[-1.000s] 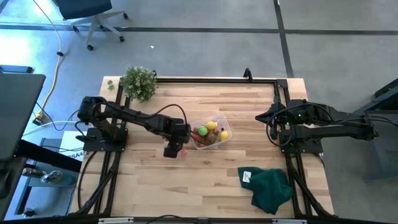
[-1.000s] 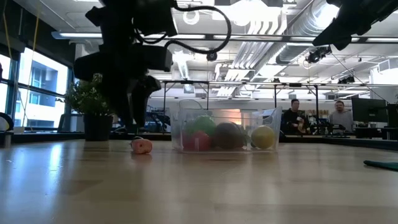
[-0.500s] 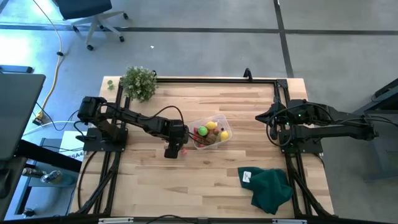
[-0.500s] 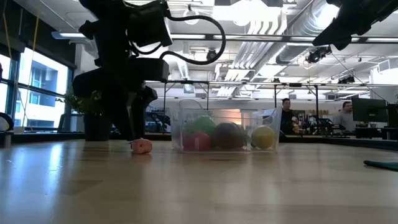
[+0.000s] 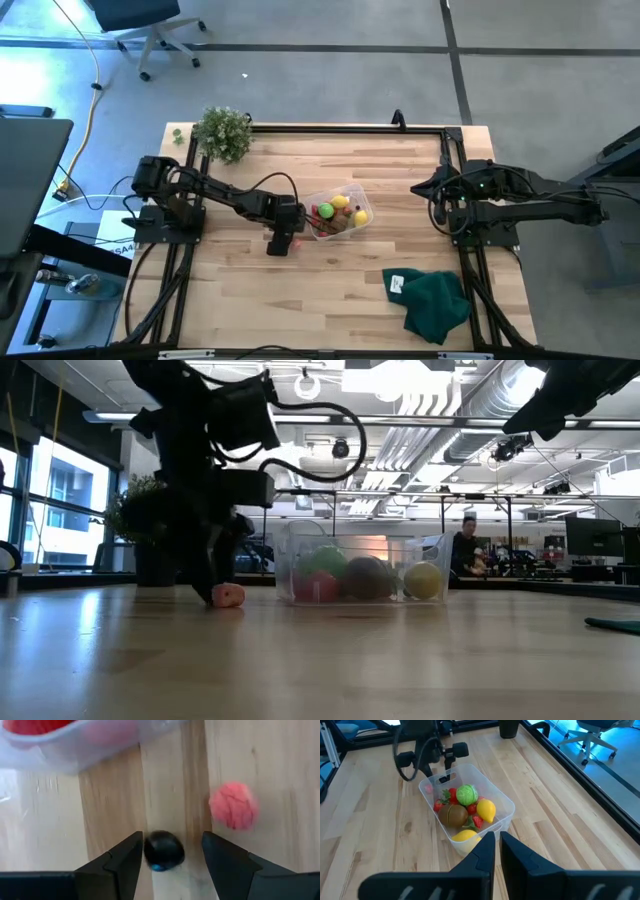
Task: Pick and placing Produce into tupperware
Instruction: Put the black cherry into the transparent bin, then put the pink peach into the transparent bin
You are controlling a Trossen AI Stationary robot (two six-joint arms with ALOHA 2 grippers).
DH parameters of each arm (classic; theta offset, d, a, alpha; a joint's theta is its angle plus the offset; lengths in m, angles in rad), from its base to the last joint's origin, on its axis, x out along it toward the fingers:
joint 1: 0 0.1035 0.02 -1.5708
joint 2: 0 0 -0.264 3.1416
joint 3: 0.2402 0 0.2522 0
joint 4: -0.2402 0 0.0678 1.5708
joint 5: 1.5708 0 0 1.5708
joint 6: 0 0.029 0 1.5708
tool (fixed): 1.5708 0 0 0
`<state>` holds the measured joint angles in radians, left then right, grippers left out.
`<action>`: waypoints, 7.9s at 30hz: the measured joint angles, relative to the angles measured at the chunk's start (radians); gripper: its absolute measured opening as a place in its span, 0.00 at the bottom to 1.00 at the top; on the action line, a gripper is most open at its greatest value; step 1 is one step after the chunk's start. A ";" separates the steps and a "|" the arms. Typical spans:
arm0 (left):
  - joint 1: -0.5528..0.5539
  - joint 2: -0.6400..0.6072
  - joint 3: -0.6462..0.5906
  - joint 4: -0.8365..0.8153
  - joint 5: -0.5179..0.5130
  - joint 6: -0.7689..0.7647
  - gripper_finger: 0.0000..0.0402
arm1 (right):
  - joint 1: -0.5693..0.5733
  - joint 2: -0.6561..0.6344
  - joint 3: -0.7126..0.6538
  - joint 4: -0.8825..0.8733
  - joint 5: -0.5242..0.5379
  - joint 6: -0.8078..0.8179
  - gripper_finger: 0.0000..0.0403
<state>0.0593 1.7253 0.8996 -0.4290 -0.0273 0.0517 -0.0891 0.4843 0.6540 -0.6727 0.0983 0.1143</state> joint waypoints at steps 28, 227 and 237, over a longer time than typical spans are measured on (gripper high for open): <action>-0.001 0.012 0.002 -0.008 0.019 -0.035 0.29 | 0.000 0.000 0.000 0.001 0.000 0.000 0.05; 0.092 -0.148 0.276 0.224 0.252 0.101 0.18 | 0.000 0.000 0.000 0.000 0.000 0.000 0.05; 0.165 0.147 0.584 -0.058 0.246 0.296 0.18 | 0.000 0.000 0.000 0.001 0.000 0.000 0.05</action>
<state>0.2245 1.8719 1.4838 -0.4874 0.2192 0.3479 -0.0895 0.4847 0.6540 -0.6720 0.0986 0.1143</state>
